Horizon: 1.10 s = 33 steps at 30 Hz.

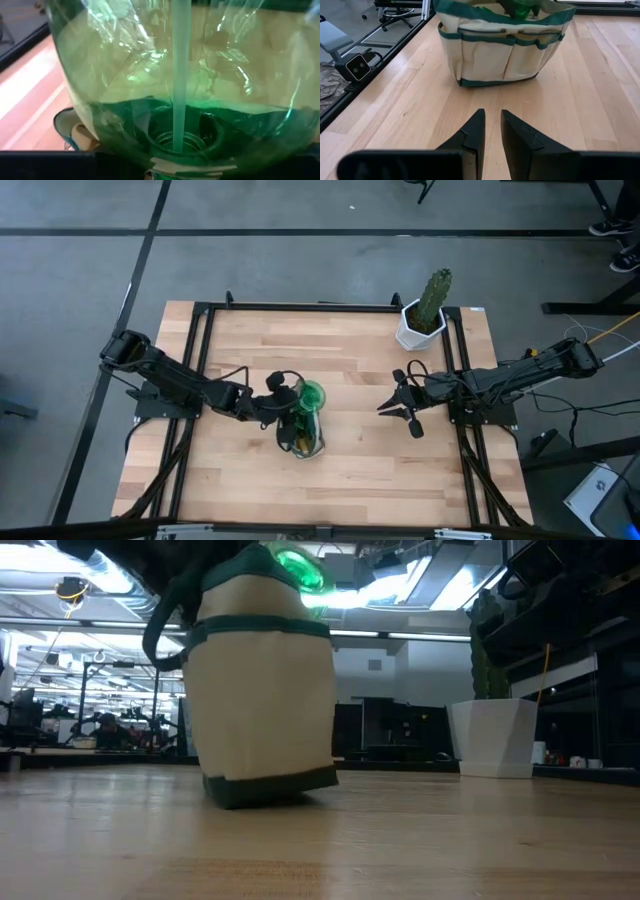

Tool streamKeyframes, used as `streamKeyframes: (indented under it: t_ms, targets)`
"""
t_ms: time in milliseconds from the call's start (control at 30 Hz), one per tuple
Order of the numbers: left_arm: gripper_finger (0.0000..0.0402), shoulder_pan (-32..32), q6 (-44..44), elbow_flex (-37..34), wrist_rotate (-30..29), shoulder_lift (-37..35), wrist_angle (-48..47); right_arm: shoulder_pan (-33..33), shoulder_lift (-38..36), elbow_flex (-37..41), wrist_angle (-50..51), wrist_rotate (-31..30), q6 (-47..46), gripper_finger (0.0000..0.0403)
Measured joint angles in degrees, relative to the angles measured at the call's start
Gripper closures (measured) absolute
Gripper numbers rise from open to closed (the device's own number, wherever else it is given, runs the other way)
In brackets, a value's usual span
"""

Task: Pick & Place Garden tools in Gardening bag
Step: Put the green spray bottle into the gardening bag

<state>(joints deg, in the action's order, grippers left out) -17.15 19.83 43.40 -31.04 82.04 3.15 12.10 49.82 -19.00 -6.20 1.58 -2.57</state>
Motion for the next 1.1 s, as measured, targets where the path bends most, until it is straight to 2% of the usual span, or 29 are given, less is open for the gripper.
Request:
streamKeyframes:
  t_ms: [233, 433, 600, 733, 900, 1100]
  targets:
    - [0.0205, 0.0, 2.0, 0.0, -0.5, 0.0, -1.0, 0.0, 0.0, 0.0, -0.1, 0.0, -0.1, 0.034]
    - [0.0184, 0.0, 2.0, 0.0, -0.3, 0.0, -0.8, 0.0, 0.0, 0.0, -2.6, -0.1, -4.4, 0.034]
    - [0.0187, 0.0, 2.0, 0.0, 1.0, 0.0, -0.2, -0.9, 2.0, -0.1, -10.3, -11.9, -12.0, 0.034]
    - [0.0192, 0.0, 2.0, 0.0, 1.0, 0.0, 0.0, -2.8, 7.8, -1.2, -10.7, -12.0, -12.0, 0.034]
    - [0.0194, 0.0, 2.0, 0.0, 1.1, 0.0, 0.0, -4.0, 19.3, -6.9, -14.5, -10.5, -9.3, 0.0332]
    - [0.0194, 0.0, 2.0, 0.0, 2.7, 0.0, 0.1, -3.9, 31.8, -15.8, -14.3, -8.2, -4.2, 0.0265]
